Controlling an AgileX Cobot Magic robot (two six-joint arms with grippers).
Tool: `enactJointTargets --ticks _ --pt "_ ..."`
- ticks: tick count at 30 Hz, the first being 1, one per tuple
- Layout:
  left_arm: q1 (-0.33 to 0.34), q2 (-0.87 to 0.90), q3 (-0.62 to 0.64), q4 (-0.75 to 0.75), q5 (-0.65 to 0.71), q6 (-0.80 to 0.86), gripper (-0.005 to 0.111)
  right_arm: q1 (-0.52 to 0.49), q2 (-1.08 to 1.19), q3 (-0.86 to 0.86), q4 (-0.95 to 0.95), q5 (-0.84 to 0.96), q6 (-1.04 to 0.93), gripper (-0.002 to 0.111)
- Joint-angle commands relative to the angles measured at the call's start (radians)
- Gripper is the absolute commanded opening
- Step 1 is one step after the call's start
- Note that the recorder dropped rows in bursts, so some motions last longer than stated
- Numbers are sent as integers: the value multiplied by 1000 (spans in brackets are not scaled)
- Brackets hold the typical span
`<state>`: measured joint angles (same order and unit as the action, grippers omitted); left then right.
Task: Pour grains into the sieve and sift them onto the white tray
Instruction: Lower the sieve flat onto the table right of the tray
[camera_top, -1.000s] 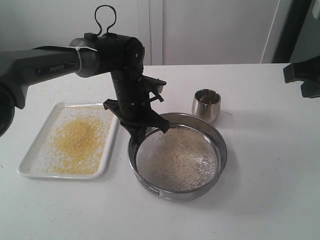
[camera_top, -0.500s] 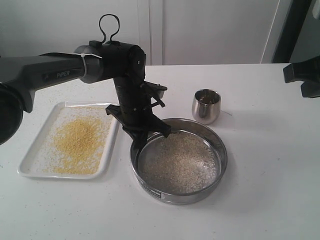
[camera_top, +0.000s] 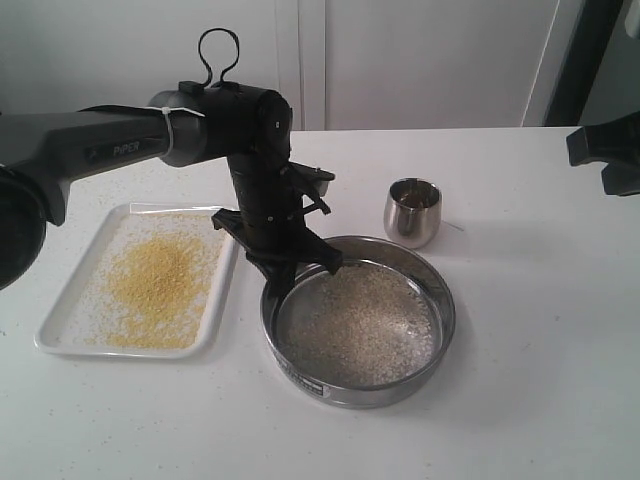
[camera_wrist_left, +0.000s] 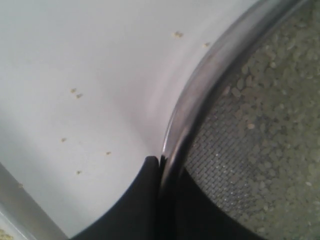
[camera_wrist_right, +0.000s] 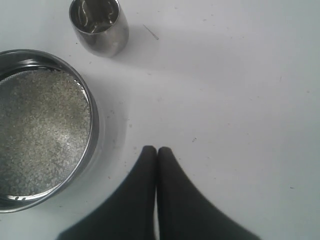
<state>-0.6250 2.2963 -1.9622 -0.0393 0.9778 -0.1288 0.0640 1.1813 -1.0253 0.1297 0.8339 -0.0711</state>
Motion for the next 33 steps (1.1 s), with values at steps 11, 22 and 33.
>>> enactJointTargets --ticks 11,22,33 --pt "-6 -2 -5 -57 -21 -5 0 -5 -5 4 -2 -10 -1 0" --pt "-6 -2 -5 -56 -18 -5 0 -5 -5 4 -2 -10 -1 0" --pt "-6 -2 -5 -48 -31 -5 6 -5 -5 4 -2 -10 -1 0"
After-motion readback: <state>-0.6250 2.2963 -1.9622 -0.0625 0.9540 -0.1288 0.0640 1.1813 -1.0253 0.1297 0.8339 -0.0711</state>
